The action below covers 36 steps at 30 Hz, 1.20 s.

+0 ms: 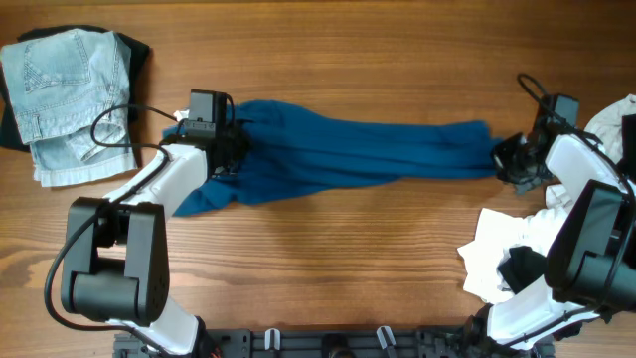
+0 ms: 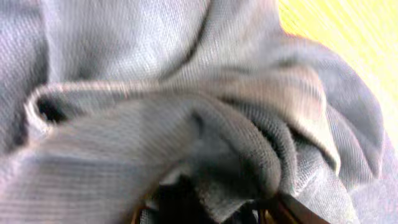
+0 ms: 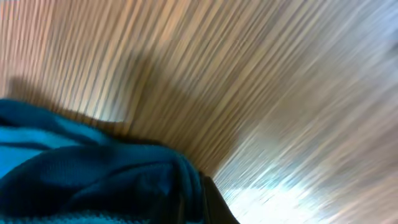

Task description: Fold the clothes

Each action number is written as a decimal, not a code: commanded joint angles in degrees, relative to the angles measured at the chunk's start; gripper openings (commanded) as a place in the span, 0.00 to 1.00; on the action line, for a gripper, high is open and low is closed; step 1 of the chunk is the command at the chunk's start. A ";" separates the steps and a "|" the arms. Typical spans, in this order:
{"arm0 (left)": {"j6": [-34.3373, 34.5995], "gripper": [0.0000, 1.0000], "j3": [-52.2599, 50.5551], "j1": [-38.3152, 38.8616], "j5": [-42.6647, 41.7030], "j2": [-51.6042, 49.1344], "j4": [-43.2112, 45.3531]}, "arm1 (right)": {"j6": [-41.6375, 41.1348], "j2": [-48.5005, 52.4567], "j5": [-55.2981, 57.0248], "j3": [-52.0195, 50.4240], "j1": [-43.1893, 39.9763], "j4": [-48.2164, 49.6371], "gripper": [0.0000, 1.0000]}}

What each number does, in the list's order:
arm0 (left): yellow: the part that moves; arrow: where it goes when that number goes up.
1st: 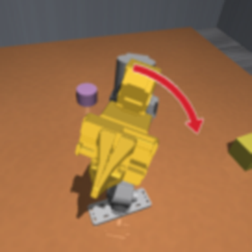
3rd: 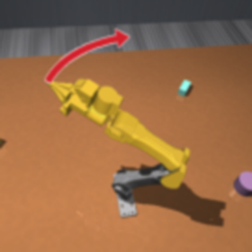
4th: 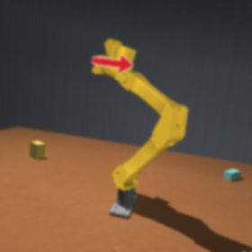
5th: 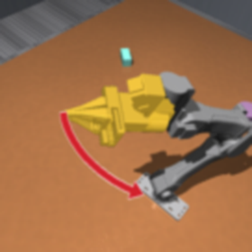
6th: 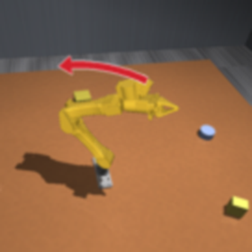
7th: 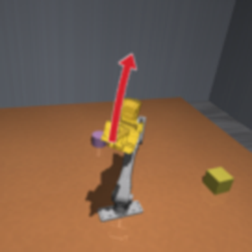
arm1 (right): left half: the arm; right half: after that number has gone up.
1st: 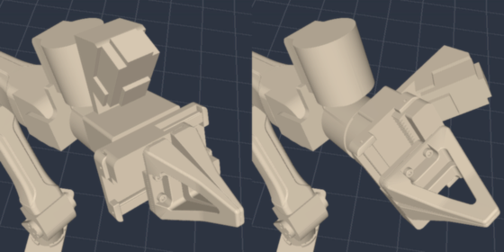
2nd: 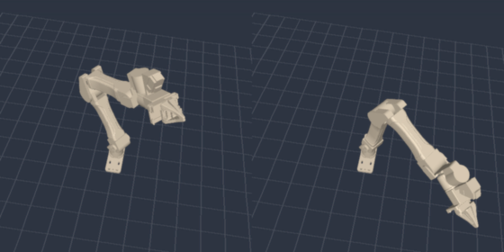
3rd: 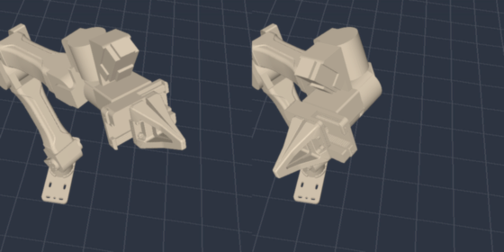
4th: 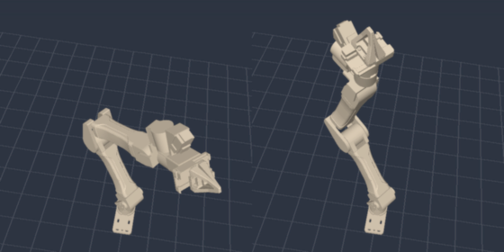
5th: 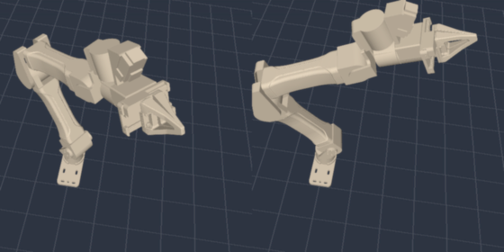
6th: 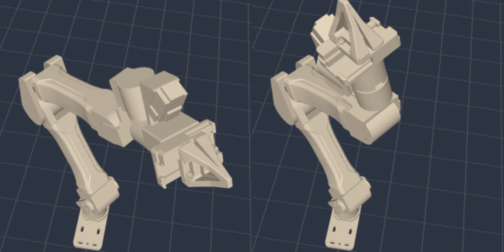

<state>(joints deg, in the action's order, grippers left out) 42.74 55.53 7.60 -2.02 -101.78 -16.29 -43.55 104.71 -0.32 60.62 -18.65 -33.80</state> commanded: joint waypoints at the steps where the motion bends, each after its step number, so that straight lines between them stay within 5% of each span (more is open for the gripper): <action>1: -0.50 0.54 0.11 -0.37 1.60 0.09 -0.33 | 3.21 2.23 20.96 1.92 -2.01 0.39 0.05; 7: -0.50 0.56 0.11 -0.37 1.62 0.09 -0.31 | 13.77 2.23 13.70 4.68 -1.95 1.77 0.13; 8: -0.50 0.57 0.11 -0.37 1.62 0.11 -0.31 | 13.99 2.23 13.49 4.74 -1.95 1.79 0.04; 10: -0.50 0.57 0.11 -0.37 1.62 0.11 -0.35 | 16.37 2.23 11.87 4.74 -1.95 2.36 0.04; 11: -0.50 0.57 0.11 -0.37 1.62 0.09 -0.35 | 19.23 2.23 8.72 4.74 -1.95 3.02 0.17; 12: -0.50 0.57 0.11 -0.37 1.60 0.11 -0.35 | 22.45 2.23 4.46 4.74 -1.95 3.26 0.79; 13: -0.50 0.57 0.11 -0.37 1.60 0.11 -0.33 | 25.33 2.23 -0.81 4.74 -1.95 3.26 1.00; 21: -0.50 0.59 0.11 -0.37 1.60 0.11 -0.94 | 14.69 2.25 -30.21 3.80 -1.95 5.38 1.00; 25: -0.48 0.59 0.11 -0.37 1.53 0.11 -1.44 | 9.42 2.25 -30.18 3.76 -1.95 2.12 1.00; 36: -0.50 0.63 0.11 -0.37 1.40 0.11 -2.40 | 12.41 2.25 -26.56 3.54 -2.01 -7.72 1.00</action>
<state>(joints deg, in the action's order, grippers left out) 42.74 55.81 7.86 -2.28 -101.69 -17.82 -31.70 105.82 -28.03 64.23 -20.73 -40.49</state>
